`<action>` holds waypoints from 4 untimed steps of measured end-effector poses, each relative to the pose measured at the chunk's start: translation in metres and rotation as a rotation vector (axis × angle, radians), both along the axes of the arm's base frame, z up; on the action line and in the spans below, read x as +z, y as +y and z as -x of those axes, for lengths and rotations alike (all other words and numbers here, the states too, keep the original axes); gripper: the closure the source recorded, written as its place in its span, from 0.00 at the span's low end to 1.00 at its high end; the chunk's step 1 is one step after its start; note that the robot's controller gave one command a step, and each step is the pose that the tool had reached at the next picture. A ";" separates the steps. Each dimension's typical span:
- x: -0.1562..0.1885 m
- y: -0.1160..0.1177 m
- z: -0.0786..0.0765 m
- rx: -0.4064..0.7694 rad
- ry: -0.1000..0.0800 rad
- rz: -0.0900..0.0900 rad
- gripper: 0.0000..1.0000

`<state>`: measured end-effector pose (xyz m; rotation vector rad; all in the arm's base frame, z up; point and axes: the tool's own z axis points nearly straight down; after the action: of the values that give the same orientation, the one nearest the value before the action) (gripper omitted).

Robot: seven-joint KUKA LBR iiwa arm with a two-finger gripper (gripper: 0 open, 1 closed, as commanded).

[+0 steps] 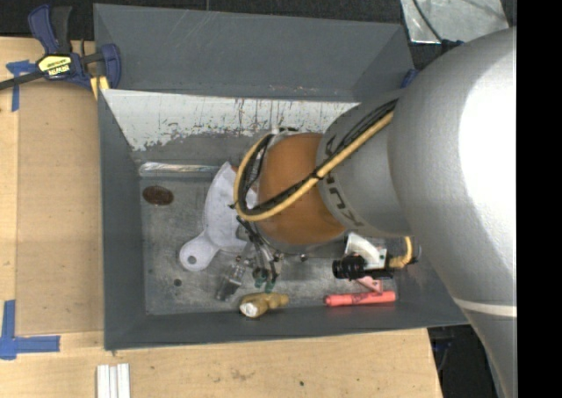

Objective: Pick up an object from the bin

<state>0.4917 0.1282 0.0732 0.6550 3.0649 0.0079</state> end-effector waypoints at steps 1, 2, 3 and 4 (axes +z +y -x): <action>0.002 -0.003 -0.018 -0.374 -0.005 -0.006 1.00; 0.002 -0.003 -0.018 -0.375 -0.005 -0.006 1.00; 0.041 -0.022 -0.012 -0.326 0.012 0.003 1.00; 0.062 0.003 -0.044 -0.344 0.024 0.003 1.00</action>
Offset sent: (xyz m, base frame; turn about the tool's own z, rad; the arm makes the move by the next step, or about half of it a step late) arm 0.0000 0.0000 0.0000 0.0000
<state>0.5358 0.1308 0.1352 1.1786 2.9276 -0.0073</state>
